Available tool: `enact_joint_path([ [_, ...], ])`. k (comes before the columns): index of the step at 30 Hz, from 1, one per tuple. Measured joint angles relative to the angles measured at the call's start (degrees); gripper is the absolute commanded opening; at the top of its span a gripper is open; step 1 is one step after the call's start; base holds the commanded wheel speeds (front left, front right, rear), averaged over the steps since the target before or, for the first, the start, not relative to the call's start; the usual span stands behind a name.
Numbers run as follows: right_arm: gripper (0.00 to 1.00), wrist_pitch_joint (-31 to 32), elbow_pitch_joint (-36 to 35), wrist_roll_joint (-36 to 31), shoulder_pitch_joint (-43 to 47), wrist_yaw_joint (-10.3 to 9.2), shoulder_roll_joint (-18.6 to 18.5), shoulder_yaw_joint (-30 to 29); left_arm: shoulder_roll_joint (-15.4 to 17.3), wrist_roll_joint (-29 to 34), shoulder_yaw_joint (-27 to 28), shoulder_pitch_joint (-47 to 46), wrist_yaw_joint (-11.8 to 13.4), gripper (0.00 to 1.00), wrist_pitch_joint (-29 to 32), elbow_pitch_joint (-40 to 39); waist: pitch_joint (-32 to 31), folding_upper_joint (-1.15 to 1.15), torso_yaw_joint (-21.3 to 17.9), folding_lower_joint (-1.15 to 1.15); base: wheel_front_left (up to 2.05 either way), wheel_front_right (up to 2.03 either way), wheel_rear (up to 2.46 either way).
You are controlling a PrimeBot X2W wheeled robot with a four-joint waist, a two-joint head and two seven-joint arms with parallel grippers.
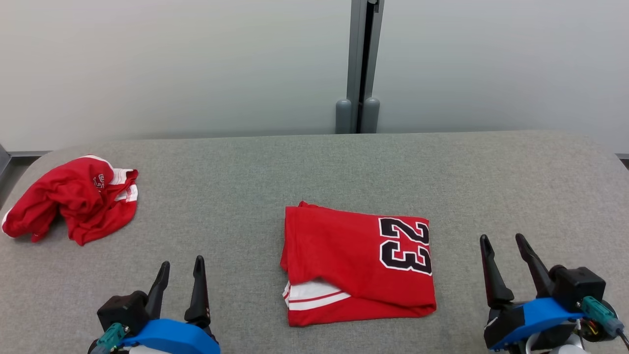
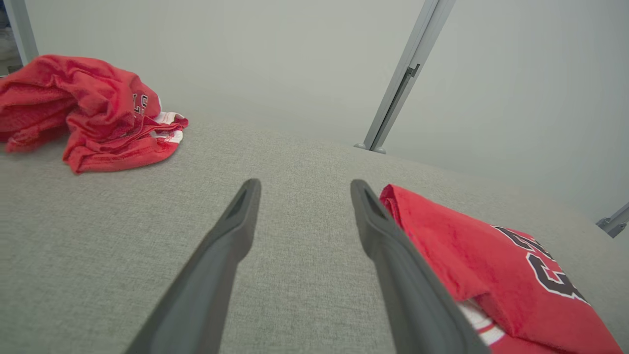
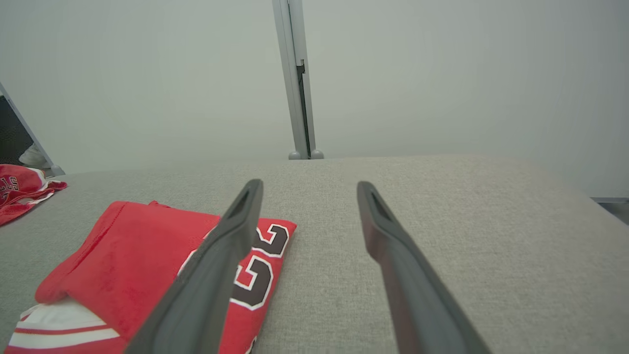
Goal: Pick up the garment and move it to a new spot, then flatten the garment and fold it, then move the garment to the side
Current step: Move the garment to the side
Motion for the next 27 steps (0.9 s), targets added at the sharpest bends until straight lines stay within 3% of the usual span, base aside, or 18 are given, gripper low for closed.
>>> enact_joint_path([
  [27,1.00,4.30,-3.08,-0.11,3.10,0.00,0.01,-0.44,0.92,-0.11,-0.40,1.48,1.55,1.00,0.53,-2.49,-0.69,0.01,0.41,0.01,0.00,0.00,0.00],
])
